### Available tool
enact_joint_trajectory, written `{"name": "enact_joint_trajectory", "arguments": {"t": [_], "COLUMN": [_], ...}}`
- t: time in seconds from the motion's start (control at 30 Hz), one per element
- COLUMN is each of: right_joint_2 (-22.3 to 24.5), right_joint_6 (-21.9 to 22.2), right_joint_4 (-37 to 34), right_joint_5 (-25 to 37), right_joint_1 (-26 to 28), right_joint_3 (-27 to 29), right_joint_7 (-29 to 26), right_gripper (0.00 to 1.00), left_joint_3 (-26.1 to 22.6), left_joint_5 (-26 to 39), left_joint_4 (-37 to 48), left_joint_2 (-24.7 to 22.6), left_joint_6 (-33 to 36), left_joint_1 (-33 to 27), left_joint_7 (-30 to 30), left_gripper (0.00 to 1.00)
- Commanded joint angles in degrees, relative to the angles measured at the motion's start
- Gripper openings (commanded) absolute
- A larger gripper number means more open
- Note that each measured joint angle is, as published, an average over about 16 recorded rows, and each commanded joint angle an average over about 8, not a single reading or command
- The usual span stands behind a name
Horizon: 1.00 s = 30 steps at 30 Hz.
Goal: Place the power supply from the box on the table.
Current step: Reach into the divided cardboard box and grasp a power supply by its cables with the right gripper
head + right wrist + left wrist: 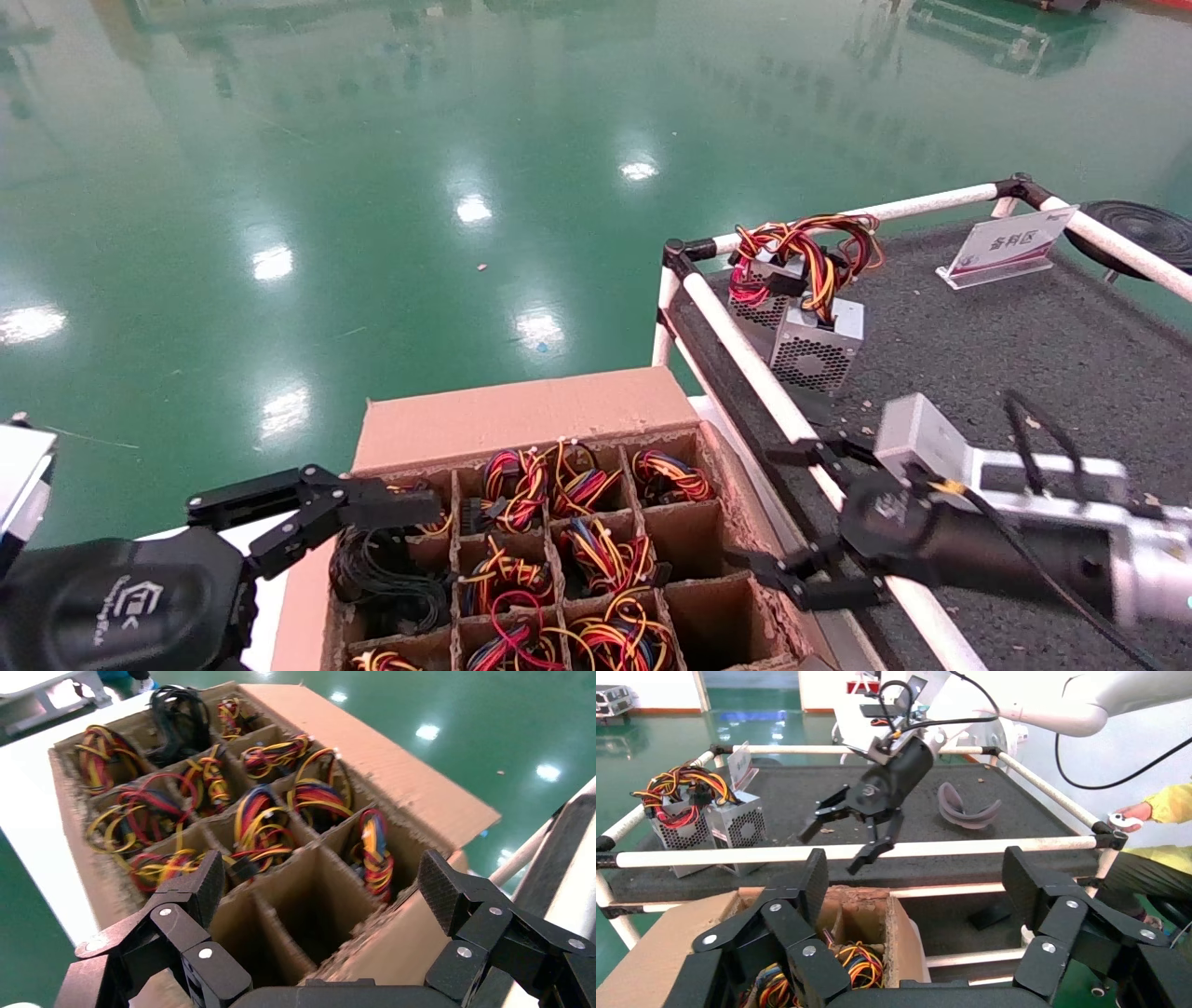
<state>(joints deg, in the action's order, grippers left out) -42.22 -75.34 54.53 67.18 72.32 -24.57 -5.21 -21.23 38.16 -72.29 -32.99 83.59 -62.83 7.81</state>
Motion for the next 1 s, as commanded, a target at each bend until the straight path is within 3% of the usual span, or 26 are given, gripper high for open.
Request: {"name": "enact_joint_trajectory", "arguments": {"t": [0.03, 0.4, 0.7, 0.77, 0.93, 1.0], "right_joint_2": [-1.09, -8.53, -13.65, -14.51, -16.22, -16.73], "right_joint_6": [0.39, 1.6, 5.05, 5.33, 5.31, 5.21], "right_joint_4": [-1.31, -11.31, -19.12, -20.44, -23.59, -24.88], "right_joint_5": [1.3, 6.39, 8.23, 8.43, 8.61, 8.67], "right_joint_1": [1.41, 7.15, 9.22, 9.72, 10.89, 11.25], "right_joint_3": [-0.58, -3.69, -4.67, -4.8, -5.0, -5.07], "right_joint_7": [0.38, 3.88, 4.99, 5.43, 6.93, 7.63], "right_gripper": [1.0, 1.0, 0.97, 0.82, 0.2, 0.04], "left_joint_3": [0.0, -0.01, -0.01, -0.01, -0.01, -0.01], "left_joint_5": [0.0, 0.0, -0.01, -0.01, -0.01, -0.01], "left_joint_4": [0.0, 0.0, 0.0, 0.0, 0.0, 0.0], "left_joint_2": [0.0, 0.0, 0.0, 0.0, 0.0, 0.0], "left_joint_6": [0.0, 0.0, 0.0, 0.0, 0.0, 0.0], "left_joint_1": [0.0, 0.0, 0.0, 0.0, 0.0, 0.0], "left_joint_7": [0.0, 0.0, 0.0, -0.01, -0.01, -0.01], "left_gripper": [1.0, 1.0, 1.0, 1.0, 1.0, 1.0]}}
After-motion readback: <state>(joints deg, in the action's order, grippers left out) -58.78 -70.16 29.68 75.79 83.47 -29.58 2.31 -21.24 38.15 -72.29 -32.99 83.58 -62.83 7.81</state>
